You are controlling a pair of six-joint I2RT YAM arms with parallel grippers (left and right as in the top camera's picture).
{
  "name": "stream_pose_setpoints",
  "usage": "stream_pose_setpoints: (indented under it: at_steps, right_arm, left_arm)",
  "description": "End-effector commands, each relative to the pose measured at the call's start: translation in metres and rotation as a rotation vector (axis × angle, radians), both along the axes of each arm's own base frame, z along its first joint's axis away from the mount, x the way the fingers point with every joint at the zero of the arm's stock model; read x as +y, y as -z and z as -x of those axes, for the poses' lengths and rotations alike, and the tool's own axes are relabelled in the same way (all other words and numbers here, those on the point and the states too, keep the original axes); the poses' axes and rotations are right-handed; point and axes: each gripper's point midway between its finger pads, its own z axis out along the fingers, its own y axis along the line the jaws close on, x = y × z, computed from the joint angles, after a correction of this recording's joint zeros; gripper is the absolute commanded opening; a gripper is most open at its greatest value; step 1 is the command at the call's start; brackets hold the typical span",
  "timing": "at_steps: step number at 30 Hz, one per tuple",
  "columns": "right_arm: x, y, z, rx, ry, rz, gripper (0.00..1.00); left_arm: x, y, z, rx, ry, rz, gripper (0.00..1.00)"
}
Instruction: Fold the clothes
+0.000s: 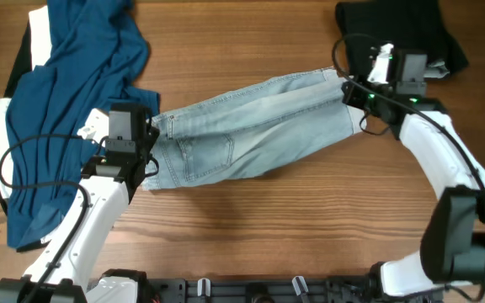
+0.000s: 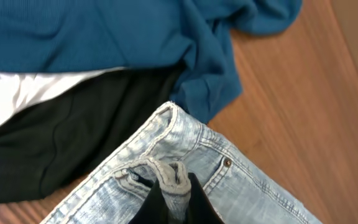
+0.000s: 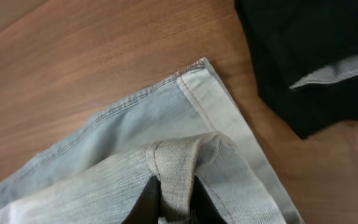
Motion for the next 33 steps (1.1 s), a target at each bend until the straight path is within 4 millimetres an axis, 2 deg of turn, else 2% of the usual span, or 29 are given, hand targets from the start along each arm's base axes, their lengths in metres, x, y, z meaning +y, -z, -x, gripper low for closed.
stream_pose_setpoints:
  at_steps: [1, 4, 10, 11, 12, 13, 14, 15, 18, 20, 23, 26, 28, 30, 33]
  right_arm:
    - [-0.006, 0.010, -0.016, -0.004, 0.055, 0.006, 0.04]
    - [-0.004, 0.019, -0.021, -0.004, 0.050, 0.006, 0.04]
    - [0.003, 0.020, -0.044, -0.104, 0.004, 0.032, 0.04]
    - [0.005, 0.022, -0.048, -0.120, -0.001, 0.034, 0.04]
    - [0.007, 0.024, -0.055, -0.144, -0.006, 0.035, 0.08]
    - [0.008, 0.027, -0.059, -0.159, -0.011, 0.037, 0.26]
    - [0.009, 0.029, -0.061, -0.164, -0.011, 0.037, 0.53]
    - [0.008, 0.031, -0.061, -0.161, -0.007, 0.041, 0.99]
    - [0.006, 0.028, -0.060, -0.161, -0.003, 0.042, 1.00]
    - [0.006, 0.019, -0.056, -0.159, -0.004, 0.043, 1.00]
    - [0.006, 0.001, -0.039, -0.114, -0.029, 0.066, 1.00]
    - [0.006, -0.009, -0.016, -0.064, -0.112, 0.131, 1.00]
    - [0.005, -0.004, -0.006, -0.024, -0.140, 0.154, 1.00]
    - [0.006, 0.012, 0.003, 0.030, -0.174, 0.167, 1.00]
    - [0.011, 0.035, 0.010, 0.083, -0.250, 0.172, 1.00]
  left_arm:
    - [0.023, -0.003, -0.004, -0.017, -0.070, -0.097, 0.04]
    - [0.023, 0.004, -0.008, -0.012, -0.073, -0.101, 0.04]
    - [0.021, 0.029, -0.027, -0.009, -0.072, -0.102, 0.06]
    - [0.020, 0.033, -0.031, -0.012, -0.073, -0.101, 0.11]
    - [0.020, 0.038, -0.034, -0.014, -0.072, -0.101, 0.24]
    - [0.020, 0.041, -0.036, -0.015, -0.073, -0.101, 0.47]
    - [0.020, 0.043, -0.037, -0.015, -0.072, -0.100, 0.78]
    - [0.020, 0.044, -0.037, -0.013, -0.072, -0.101, 1.00]
    - [0.020, 0.045, -0.037, -0.007, -0.065, -0.107, 1.00]
    - [0.017, 0.041, -0.039, -0.001, 0.002, -0.142, 1.00]
    - [-0.003, 0.023, -0.039, -0.015, 0.202, -0.152, 1.00]
    - [-0.018, 0.007, -0.023, 0.004, 0.365, -0.157, 1.00]
    - [-0.016, 0.012, -0.004, 0.075, 0.370, -0.151, 1.00]
    - [-0.017, 0.029, 0.021, 0.199, 0.390, -0.126, 1.00]
    - [-0.022, 0.049, 0.045, 0.326, 0.426, -0.082, 1.00]
